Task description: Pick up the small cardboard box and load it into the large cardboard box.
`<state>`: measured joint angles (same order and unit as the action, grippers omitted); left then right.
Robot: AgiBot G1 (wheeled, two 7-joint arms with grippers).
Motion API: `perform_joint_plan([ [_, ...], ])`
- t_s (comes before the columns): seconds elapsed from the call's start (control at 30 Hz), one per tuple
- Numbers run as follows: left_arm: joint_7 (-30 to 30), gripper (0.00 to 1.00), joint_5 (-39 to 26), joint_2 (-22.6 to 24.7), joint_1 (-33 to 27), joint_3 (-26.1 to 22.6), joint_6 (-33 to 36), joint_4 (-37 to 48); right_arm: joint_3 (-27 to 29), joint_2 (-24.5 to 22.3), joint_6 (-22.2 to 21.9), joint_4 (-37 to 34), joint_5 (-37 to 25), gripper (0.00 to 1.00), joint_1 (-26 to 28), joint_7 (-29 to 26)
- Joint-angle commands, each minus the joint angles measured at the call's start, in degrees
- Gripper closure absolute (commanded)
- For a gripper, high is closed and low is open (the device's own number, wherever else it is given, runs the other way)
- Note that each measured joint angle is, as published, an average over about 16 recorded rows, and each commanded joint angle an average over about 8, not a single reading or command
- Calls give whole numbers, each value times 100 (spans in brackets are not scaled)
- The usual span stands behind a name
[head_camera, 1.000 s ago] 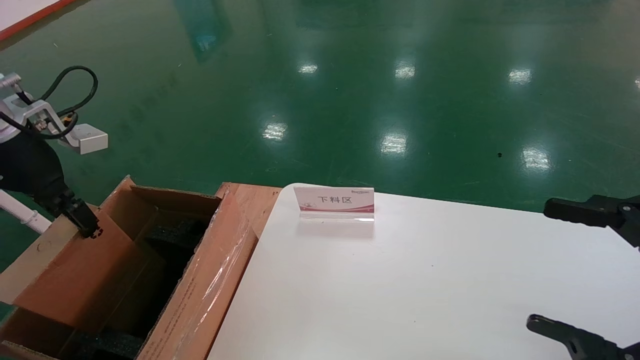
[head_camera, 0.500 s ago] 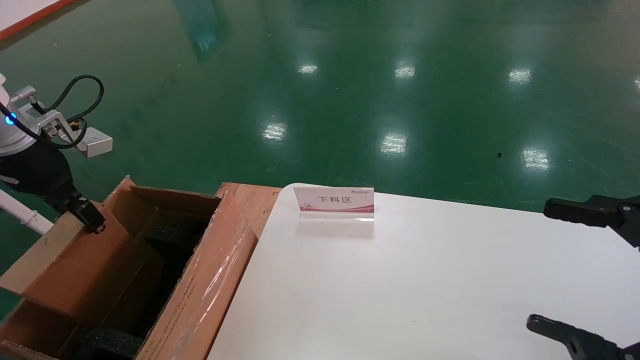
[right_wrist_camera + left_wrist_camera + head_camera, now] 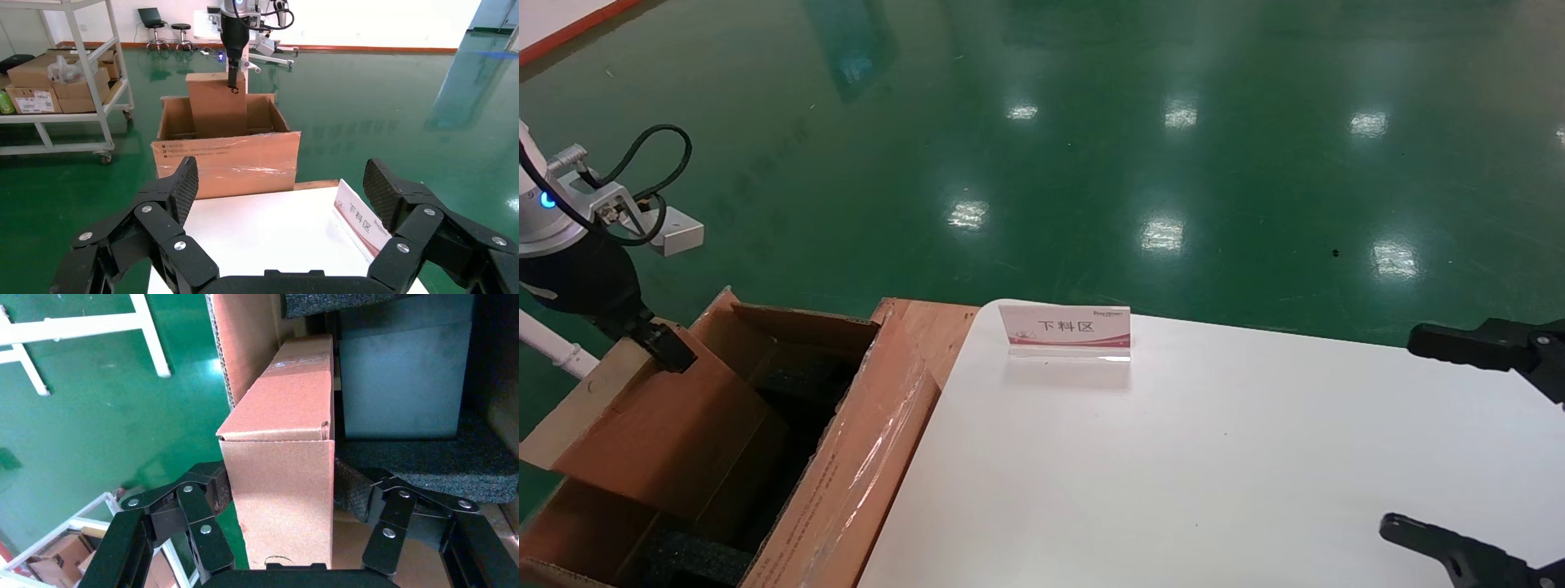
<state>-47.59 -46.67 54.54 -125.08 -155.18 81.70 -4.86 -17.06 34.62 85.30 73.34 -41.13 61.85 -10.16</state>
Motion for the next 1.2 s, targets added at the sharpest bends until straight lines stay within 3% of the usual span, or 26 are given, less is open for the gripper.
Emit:
perform_joint_plan([
  [0.03,11,100,17,2,45,13,0,59,-1,0,0,0,0,0,0,0],
  [1.17,19,100,194,76,976,150,-860,437,-10,-4,-4,0,7,0,2,5],
  [1.2,19,95,197,79,998,153,-901,444,-11,-4,-5,0,7,0,2,5],
])
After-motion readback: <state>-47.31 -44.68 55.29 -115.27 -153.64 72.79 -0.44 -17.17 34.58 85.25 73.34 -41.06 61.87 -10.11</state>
